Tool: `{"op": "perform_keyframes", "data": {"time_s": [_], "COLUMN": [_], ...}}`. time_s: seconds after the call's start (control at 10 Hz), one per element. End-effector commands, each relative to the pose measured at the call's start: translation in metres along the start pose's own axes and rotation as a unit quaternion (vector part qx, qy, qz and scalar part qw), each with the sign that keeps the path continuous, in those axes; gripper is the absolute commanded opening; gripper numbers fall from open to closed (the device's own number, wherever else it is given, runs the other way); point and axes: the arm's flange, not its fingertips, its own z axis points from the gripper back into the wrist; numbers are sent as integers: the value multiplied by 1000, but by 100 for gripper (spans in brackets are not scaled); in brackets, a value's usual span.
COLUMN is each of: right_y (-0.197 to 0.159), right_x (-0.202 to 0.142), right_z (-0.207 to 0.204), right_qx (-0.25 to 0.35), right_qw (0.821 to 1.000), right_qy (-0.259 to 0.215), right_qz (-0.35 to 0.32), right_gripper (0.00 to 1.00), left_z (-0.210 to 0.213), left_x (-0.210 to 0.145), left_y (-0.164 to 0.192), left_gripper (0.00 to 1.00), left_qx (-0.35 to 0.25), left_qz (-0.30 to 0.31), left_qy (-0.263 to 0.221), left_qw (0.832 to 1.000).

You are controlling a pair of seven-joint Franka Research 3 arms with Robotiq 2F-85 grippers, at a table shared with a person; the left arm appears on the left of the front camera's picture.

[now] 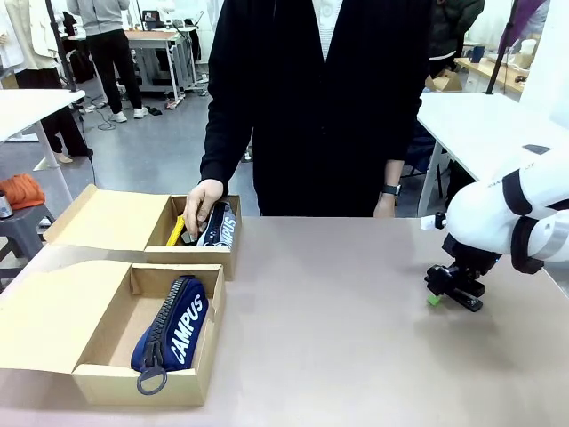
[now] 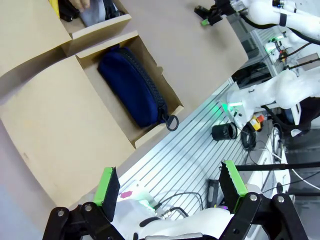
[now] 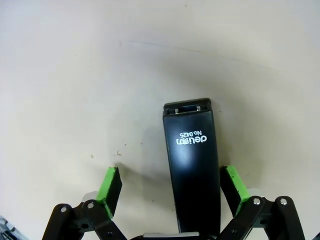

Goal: Place items inside the box.
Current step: Pick up a Pencil pouch or Stapler and place it inside the Mailer Box closest to the robot.

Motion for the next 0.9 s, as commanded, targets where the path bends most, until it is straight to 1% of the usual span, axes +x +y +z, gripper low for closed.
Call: {"op": "perform_keyframes", "data": {"time_s": [0.0,0.3,0.4,0.5,0.6,0.7,0.8], "right_y": [1,-1,-1,-1,-1,-2,-3], "right_x": [4,6,6,6,6,6,6], "right_z": [7,11,12,12,12,13,14], "right_qx": [-2,-10,-6,0,1,0,0], "right_qw": [1000,1000,1000,1000,1000,1000,1000], "right_qy": [4,1,7,10,12,13,12], "right_qz": [-10,-15,-15,-16,-17,-18,-18], "right_gripper": [100,100,40,40,0,35,0], "left_z": [-1,-1,-1,-1,-1,-1,-1], "left_x": [0,0,0,0,0,0,0], "left_y": [-1,-1,-1,-1,-1,-1,-1], "left_gripper": [100,100,100,100,100,100,100], "left_qx": [-2,-2,-2,-2,-2,-2,-2], "left_qz": [-2,-2,-2,-2,-2,-2,-2], "left_qy": [-7,-7,-7,-7,-7,-7,-7], "left_qw": [1000,1000,1000,1000,1000,1000,1000]}}
